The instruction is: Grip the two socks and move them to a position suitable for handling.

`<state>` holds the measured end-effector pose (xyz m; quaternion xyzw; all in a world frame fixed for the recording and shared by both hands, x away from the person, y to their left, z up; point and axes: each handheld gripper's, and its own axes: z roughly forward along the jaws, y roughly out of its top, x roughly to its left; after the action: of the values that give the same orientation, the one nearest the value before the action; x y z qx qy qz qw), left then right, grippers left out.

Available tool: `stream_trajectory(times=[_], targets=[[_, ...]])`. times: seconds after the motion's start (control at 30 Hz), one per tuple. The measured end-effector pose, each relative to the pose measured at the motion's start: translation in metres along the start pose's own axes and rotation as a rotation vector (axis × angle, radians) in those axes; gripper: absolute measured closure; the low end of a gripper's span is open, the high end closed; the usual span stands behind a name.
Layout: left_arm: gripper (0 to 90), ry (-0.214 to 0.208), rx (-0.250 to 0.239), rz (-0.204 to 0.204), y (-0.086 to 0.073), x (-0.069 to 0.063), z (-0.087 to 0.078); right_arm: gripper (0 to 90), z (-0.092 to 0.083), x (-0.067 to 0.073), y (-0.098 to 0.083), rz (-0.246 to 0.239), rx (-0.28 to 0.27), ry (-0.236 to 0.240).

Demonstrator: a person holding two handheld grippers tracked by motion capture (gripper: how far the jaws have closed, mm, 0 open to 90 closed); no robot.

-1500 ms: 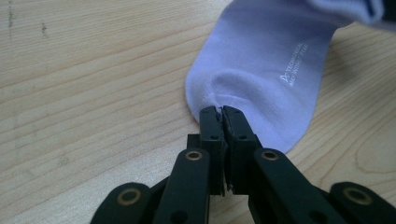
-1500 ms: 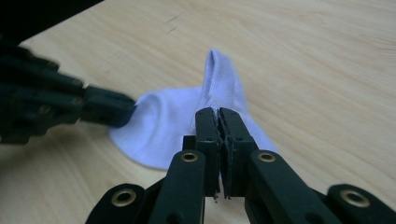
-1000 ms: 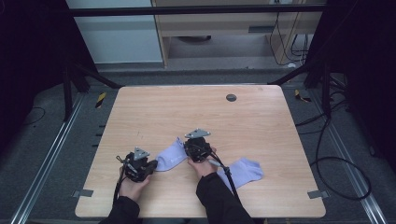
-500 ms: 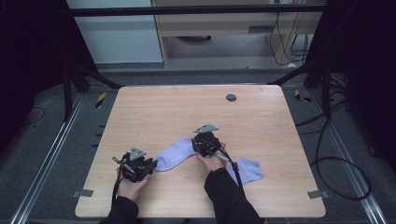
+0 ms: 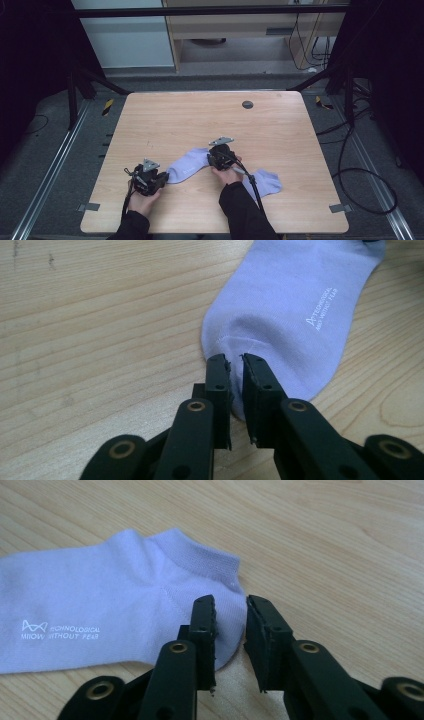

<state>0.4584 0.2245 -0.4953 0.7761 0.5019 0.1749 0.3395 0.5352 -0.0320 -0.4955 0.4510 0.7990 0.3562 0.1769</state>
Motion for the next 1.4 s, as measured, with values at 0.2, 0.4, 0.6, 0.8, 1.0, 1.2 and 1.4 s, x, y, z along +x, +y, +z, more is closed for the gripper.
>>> stream_trajectory(times=[0.2, 0.4, 0.6, 0.8, 1.0, 1.2, 1.4], targets=[[86.8, -0.019, 0.004, -0.013, 0.001, 0.001, 0.000, 87.4, 0.003, 0.001, -0.003, 0.010, 0.004, 0.017], [87.5, -0.027, -0.031, -0.019, 0.003, 0.004, -0.006, 88.5, -0.002, 0.003, -0.002, 0.022, -0.015, 0.029], [87.6, 0.016, -0.074, -0.017, 0.009, 0.017, -0.020, 88.2, -0.023, 0.020, -0.001, 0.008, -0.084, 0.094], [87.6, 0.061, -0.053, -0.027, 0.009, 0.030, -0.020, 88.0, -0.029, 0.038, -0.008, -0.014, -0.085, 0.113], [87.5, 0.092, -0.028, -0.010, 0.008, 0.034, -0.017, 87.6, -0.031, 0.050, -0.024, -0.009, -0.056, 0.130], [81.5, 0.108, -0.023, -0.006, 0.006, 0.036, -0.016, 80.4, -0.026, 0.051, -0.029, -0.004, -0.014, 0.150], [69.2, 0.085, -0.099, -0.056, 0.009, 0.035, -0.028, 67.3, -0.039, 0.043, -0.030, 0.003, -0.053, 0.146]])
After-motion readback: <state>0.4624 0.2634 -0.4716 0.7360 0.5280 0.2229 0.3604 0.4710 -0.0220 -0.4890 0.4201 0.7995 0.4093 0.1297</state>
